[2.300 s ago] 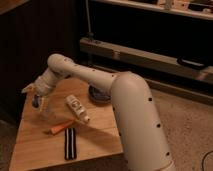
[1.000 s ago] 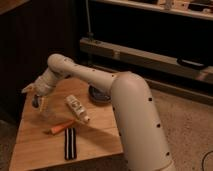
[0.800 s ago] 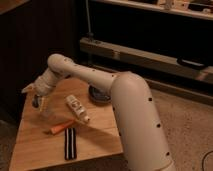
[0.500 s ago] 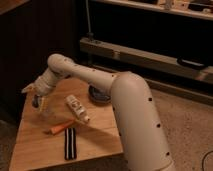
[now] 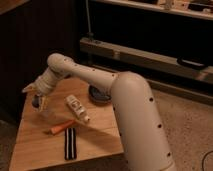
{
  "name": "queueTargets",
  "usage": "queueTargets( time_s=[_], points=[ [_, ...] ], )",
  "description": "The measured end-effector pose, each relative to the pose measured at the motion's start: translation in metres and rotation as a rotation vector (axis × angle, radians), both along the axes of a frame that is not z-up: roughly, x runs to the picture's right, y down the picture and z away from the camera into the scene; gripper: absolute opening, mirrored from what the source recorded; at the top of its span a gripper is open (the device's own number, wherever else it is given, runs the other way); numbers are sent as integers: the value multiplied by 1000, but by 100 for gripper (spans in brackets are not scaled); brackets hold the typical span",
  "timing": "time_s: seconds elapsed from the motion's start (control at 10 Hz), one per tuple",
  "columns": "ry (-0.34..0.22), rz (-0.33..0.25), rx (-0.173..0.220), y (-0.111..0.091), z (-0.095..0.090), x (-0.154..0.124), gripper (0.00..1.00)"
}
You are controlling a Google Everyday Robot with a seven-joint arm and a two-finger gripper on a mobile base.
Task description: Push the eraser across the table
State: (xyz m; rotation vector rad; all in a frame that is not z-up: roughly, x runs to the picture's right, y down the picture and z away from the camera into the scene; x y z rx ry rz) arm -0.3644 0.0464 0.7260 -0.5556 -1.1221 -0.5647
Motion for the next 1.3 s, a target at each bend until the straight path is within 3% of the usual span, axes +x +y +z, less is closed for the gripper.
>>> queueTargets(
  time_s=[0.1,0.2,0.3,0.6,0.9,1.0,1.2,1.3],
  points=[
    [3,-40,65,-8,-6,12,80],
    [10,-117,128,-15,-14,31,80],
    [23,-229,171,-19,-24,53,80],
    [43,-345,209,-26,-37,80,80],
    [39,-361,223,-25,-39,76,80],
    [34,-383,261,-22,-39,74,80],
    [-47,-475,412,-6,-46,71,80],
    [-83,-521,476,4,-48,83,80]
  ],
)
